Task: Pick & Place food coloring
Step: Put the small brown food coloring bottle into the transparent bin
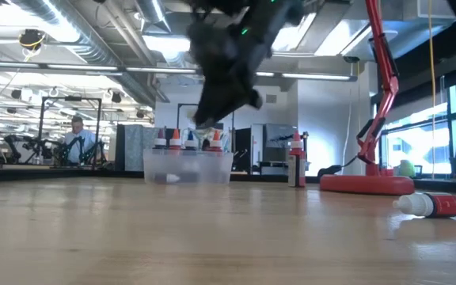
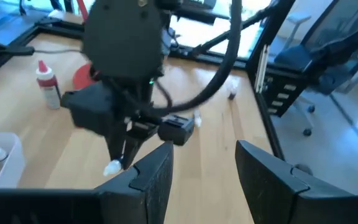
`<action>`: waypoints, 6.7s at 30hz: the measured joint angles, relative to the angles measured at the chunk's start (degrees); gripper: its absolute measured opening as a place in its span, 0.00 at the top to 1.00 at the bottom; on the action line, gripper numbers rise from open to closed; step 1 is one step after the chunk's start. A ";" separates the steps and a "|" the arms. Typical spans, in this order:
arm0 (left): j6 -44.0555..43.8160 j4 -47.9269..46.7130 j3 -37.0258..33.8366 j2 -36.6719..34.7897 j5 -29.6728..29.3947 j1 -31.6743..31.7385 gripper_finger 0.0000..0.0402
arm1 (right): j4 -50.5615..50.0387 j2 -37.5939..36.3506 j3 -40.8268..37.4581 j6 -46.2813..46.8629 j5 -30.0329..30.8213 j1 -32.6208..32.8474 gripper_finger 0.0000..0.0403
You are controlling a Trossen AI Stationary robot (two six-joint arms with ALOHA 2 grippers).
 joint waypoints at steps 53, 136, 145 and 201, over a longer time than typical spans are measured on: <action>-0.77 -6.13 -3.17 2.04 -7.76 0.20 0.58 | -2.34 13.95 7.55 -2.00 -1.34 -1.96 0.66; 22.43 12.75 -2.89 50.15 16.58 22.51 0.59 | 16.72 -31.04 -37.51 21.98 28.70 21.67 0.68; 23.81 13.04 -3.00 50.10 15.05 22.54 0.76 | 16.44 -31.04 -37.48 21.74 28.72 21.67 0.68; 25.51 -6.51 8.20 47.87 -4.24 42.18 0.78 | 16.33 -31.04 -37.48 20.30 30.62 20.36 0.67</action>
